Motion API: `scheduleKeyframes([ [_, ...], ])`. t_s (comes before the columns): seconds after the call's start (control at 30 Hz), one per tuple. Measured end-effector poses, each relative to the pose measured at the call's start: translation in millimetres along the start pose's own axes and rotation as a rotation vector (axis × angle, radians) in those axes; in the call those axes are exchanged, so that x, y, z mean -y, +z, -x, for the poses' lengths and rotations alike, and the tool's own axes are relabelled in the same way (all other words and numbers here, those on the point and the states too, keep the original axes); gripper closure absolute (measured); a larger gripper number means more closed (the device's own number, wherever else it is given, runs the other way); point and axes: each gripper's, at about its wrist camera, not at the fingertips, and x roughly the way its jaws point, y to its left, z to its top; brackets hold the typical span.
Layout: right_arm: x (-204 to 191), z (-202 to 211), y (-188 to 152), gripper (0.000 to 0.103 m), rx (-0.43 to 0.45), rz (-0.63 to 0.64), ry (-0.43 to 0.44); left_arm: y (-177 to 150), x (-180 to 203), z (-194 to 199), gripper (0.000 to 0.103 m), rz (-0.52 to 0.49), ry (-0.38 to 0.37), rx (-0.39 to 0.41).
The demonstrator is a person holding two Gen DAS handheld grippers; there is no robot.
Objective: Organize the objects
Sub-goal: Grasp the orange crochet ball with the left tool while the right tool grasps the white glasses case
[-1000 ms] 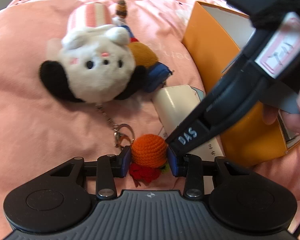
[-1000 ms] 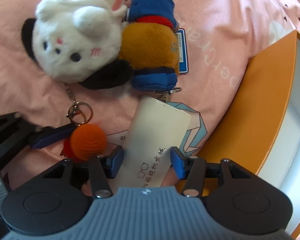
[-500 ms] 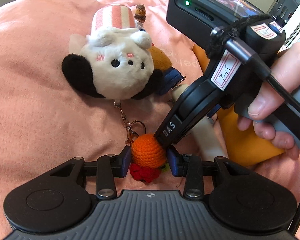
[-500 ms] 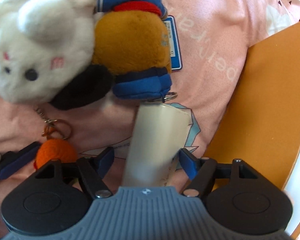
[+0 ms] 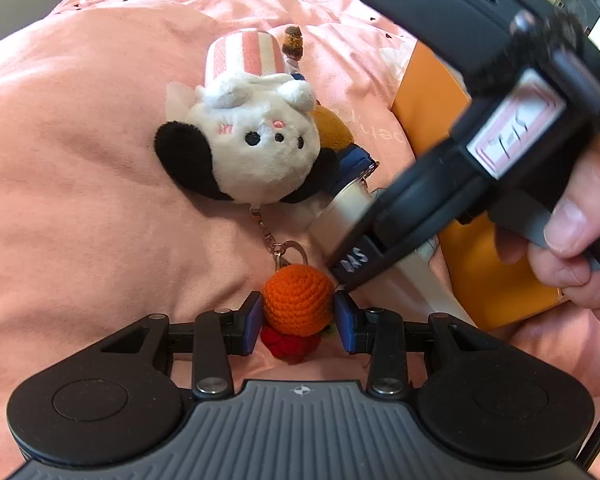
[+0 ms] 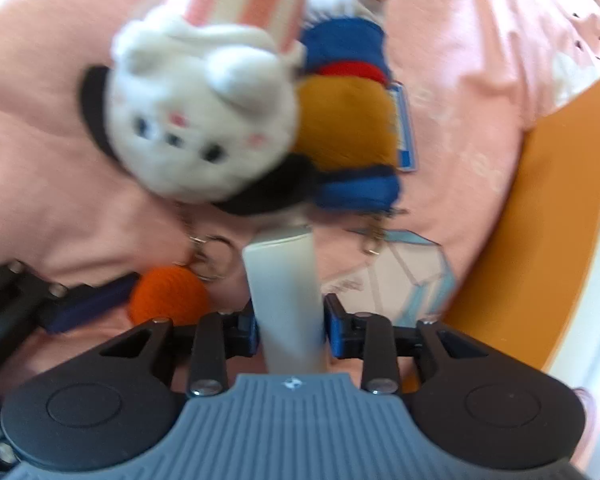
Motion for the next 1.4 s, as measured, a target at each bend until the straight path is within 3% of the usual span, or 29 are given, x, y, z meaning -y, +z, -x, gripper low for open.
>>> scheduleKeyframes([
  [0.07, -3.9, 6.4, 0.3, 0.057, 0.002, 0.001, 0.037, -1.3, 0.2, 3.2, 0.06, 0.0, 0.005, -0.004],
  [0.27, 1.7, 28.1, -2.3, 0.054, -0.014, -0.034, 0.163, -0.8, -0.1, 10.2, 0.061, -0.008, 0.016, -0.015],
  [0.37, 3.7, 31.1, -4.4, 0.054, -0.027, -0.018, 0.156, -0.9, 0.9, 14.5, 0.062, -0.013, 0.021, -0.017],
  [0.47, 2.9, 26.9, -8.1, 0.054, -0.052, -0.007, 0.157, -0.8, -1.2, 19.8, 0.066, -0.006, 0.035, -0.009],
  [0.63, -10.2, 17.7, -16.0, 0.061, -0.087, 0.01, 0.21, 2.1, -3.8, 30.3, 0.082, -0.007, 0.073, 0.013],
  [0.73, -18.7, 18.7, -18.4, 0.061, -0.094, 0.023, 0.24, -3.0, 8.8, 30.0, 0.083, -0.013, 0.074, 0.009],
  [0.77, -20.3, 20.0, -18.4, 0.062, -0.096, 0.032, 0.242, 10.8, -4.3, 25.8, 0.082, -0.018, 0.074, 0.007],
  [0.87, -21.0, 25.1, -17.0, 0.062, -0.096, 0.05, 0.219, 12.0, -8.5, 25.2, 0.08, -0.018, 0.065, 0.002],
  [0.93, -23.2, 28.6, -16.2, 0.053, -0.074, 0.083, 0.162, 3.0, -30.0, 29.4, 0.076, -0.016, 0.055, -0.007],
  [1.0, -25.9, 27.0, -15.7, 0.043, -0.078, 0.113, 0.159, 5.0, -37.7, 28.8, 0.076, -0.003, 0.042, -0.012],
  [1.1, -31.6, 17.4, -15.4, 0.041, -0.098, 0.139, 0.175, 6.6, -39.4, 25.4, 0.075, 0.01, 0.032, -0.016],
  [1.2, -42.0, 7.2, -15.5, 0.037, -0.079, 0.223, 0.121, 8.1, -42.3, 18.9, 0.066, 0.015, 0.018, -0.026],
  [1.27, -45.3, 1.5, -14.7, 0.037, -0.076, 0.257, 0.116, 6.9, -41.0, 19.1, 0.066, 0.01, 0.029, -0.031],
  [1.4, -41.0, -7.3, -10.8, 0.04, -0.082, 0.225, 0.147, 10.5, -46.6, 5.0, 0.06, 0.062, 0.005, -0.019],
])
